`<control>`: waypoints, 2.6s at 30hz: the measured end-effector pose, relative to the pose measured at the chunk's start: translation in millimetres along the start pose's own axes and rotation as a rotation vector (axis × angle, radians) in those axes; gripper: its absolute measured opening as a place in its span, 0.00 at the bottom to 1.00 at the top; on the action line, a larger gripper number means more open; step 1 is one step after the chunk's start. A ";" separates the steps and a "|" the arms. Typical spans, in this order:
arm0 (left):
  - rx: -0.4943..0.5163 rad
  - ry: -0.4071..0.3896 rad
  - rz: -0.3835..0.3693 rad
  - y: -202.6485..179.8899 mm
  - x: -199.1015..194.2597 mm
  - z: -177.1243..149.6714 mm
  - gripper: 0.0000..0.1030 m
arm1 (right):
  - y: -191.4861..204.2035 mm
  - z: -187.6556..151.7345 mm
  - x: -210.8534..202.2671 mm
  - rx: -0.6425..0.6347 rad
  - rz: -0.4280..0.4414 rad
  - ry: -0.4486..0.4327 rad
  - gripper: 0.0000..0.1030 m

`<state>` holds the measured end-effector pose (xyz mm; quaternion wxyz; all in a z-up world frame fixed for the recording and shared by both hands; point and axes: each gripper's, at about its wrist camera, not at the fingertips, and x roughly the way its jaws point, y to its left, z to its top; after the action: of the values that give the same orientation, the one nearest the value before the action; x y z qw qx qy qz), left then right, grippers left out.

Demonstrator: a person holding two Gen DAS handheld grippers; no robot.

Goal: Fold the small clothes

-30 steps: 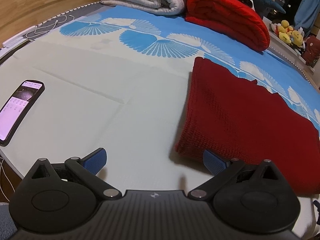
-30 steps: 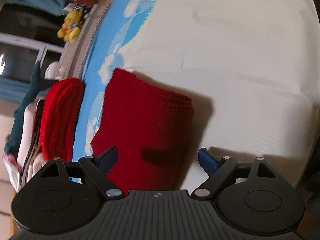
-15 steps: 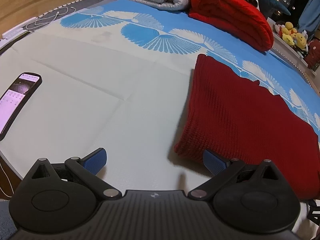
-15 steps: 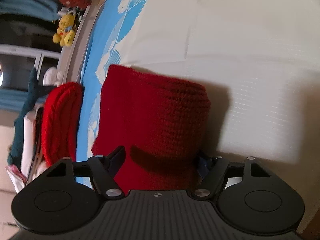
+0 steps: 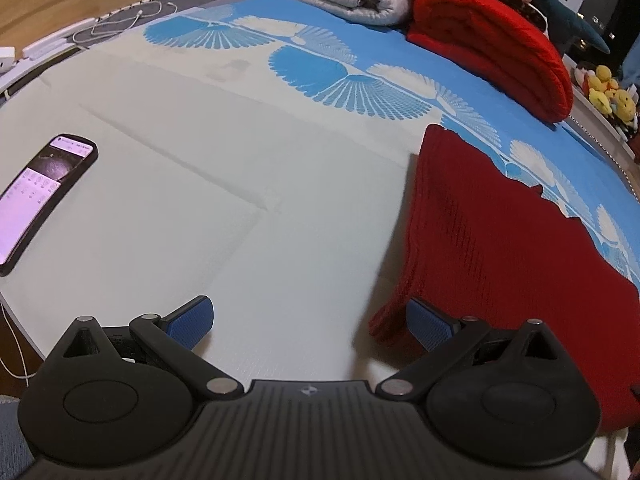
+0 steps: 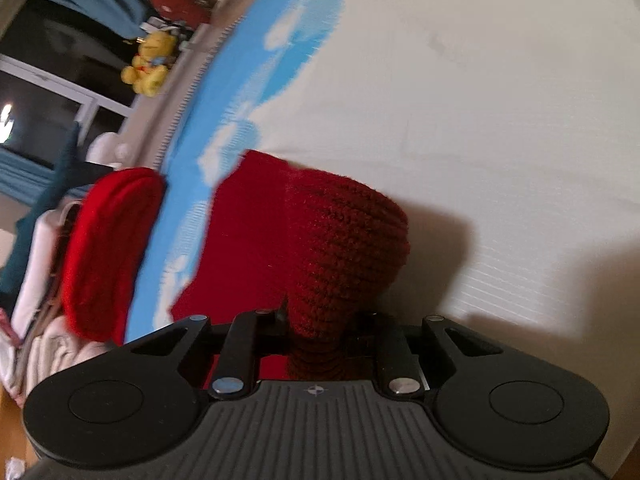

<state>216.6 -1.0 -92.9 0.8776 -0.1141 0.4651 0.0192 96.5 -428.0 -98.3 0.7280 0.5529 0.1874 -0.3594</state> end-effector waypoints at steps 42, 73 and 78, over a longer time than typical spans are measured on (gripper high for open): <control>-0.156 0.047 0.014 39.8 9.8 56.9 1.00 | 121.3 -47.4 -37.2 -0.549 0.002 -0.182 0.16; -0.148 0.019 -0.046 43.9 1.0 50.1 1.00 | 156.2 -299.3 -85.2 -1.568 0.647 0.264 0.76; -0.089 -0.060 -0.151 26.9 -13.9 46.3 1.00 | 161.8 -252.3 -92.0 -1.473 0.524 0.106 0.77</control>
<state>242.6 36.3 -61.3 0.8842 -0.1869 0.4276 -0.0230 184.4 -140.7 -8.5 0.9584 -0.0297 0.2755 0.0681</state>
